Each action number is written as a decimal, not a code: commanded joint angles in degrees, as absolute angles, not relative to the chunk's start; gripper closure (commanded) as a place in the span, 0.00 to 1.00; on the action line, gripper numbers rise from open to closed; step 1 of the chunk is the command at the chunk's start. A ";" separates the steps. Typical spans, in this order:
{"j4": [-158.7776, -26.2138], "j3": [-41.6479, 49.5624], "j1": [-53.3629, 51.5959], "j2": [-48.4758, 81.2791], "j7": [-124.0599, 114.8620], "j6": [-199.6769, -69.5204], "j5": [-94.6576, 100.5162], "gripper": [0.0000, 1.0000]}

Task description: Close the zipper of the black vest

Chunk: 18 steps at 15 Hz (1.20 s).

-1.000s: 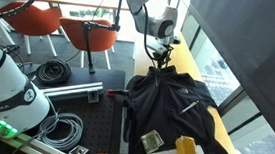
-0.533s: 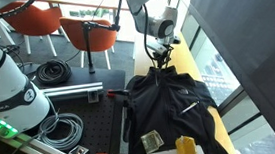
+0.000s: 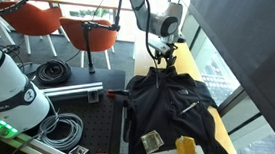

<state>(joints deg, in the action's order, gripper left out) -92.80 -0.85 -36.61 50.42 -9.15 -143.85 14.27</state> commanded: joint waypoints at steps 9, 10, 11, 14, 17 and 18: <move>-130.66 -2.93 -18.07 22.16 -9.69 -156.80 9.49 0.00; -132.95 -4.01 -15.00 19.88 -7.54 -157.04 7.27 0.00; -135.21 -4.68 -12.41 17.48 -5.60 -157.11 5.22 0.00; -138.66 -8.03 -3.61 11.02 4.26 -153.63 -4.95 0.00; -139.08 -8.45 0.79 6.33 12.82 -148.30 -13.11 0.00; -138.96 -7.96 1.39 4.78 15.16 -145.89 -15.18 0.00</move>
<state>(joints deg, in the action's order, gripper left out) -137.54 -7.04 -1.33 10.43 8.96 -151.41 -8.95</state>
